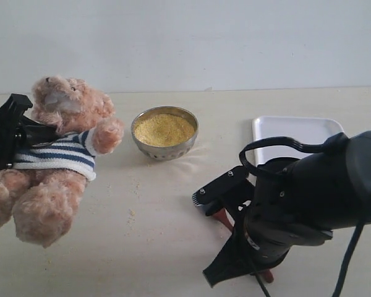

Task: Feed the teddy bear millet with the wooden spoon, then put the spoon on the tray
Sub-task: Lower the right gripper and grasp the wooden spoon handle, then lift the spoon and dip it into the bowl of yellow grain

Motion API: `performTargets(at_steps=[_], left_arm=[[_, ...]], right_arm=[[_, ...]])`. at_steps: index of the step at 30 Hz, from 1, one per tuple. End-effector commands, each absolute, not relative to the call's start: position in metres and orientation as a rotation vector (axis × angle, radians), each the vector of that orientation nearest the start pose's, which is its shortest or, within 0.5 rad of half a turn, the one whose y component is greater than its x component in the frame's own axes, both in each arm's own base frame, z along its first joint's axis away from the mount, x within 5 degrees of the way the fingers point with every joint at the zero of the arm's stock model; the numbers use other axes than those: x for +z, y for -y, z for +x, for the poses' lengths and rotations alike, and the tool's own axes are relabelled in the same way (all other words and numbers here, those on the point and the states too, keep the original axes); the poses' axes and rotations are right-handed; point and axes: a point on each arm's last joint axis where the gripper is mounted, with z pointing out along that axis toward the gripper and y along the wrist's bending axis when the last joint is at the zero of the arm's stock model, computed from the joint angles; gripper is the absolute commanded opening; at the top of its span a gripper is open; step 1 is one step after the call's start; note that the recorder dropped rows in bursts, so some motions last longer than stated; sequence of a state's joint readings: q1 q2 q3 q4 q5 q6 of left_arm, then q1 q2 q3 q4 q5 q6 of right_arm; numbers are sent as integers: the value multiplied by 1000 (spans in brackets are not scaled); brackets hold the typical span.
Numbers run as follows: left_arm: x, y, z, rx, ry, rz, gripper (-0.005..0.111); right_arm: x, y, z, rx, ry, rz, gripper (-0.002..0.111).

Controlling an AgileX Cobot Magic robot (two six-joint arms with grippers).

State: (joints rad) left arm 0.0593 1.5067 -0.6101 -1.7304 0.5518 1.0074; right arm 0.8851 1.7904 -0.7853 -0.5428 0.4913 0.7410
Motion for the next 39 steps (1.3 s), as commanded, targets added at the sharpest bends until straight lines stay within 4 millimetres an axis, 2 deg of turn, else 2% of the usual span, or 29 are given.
performTargets(at_steps=[1, 4, 9, 13, 16, 20, 24, 27, 28, 29, 31, 32, 33, 35, 37, 39], left_arm=[[195, 33, 272, -1017, -2238, -642, 5], [195, 33, 272, -1017, -2238, -642, 5], [195, 33, 272, -1017, -2238, -642, 5], [195, 33, 272, -1008, -2238, -646, 5], [195, 33, 272, -1008, -2238, -646, 5], [195, 33, 272, -1002, -2240, -632, 5], [193, 31, 273, -939, -2248, -571, 5], [191, 26, 273, -878, -2253, -600, 5], [191, 26, 274, -864, -2254, -606, 5], [191, 25, 274, -860, -2254, -608, 5], [191, 26, 274, -864, -2254, -606, 5], [191, 25, 274, -862, -2254, -607, 5], [190, 25, 274, -854, -2254, -611, 5], [190, 25, 274, -854, -2254, -611, 5], [190, 25, 274, -854, -2254, -611, 5], [190, 25, 274, -854, -2254, -611, 5]], right_arm=[[127, -199, 201, -237, -2671, -902, 0], [146, -197, 201, -225, -2597, -943, 0], [196, -182, 205, -220, -2418, -963, 0], [229, -152, 223, -337, -2369, -956, 0], [258, -135, 241, -407, -2350, -1037, 0], [305, -138, 263, -366, -2268, -1163, 0], [334, -154, 287, -407, -2173, -1266, 0], [336, -173, 304, -466, -2120, -1473, 0], [331, -181, 309, -506, -2093, -1563, 0], [319, -196, 319, -614, -2038, -1660, 0], [303, -222, 332, -790, -1934, -1698, 0], [298, -229, 333, -824, -1906, -1712, 0], [287, -247, 335, -871, -1826, -1769, 0], [271, -269, 333, -925, -1724, -1814, 0], [256, -281, 334, -998, -1658, -1863, 0], [242, -283, 339, -1076, -1621, -1902, 0]])
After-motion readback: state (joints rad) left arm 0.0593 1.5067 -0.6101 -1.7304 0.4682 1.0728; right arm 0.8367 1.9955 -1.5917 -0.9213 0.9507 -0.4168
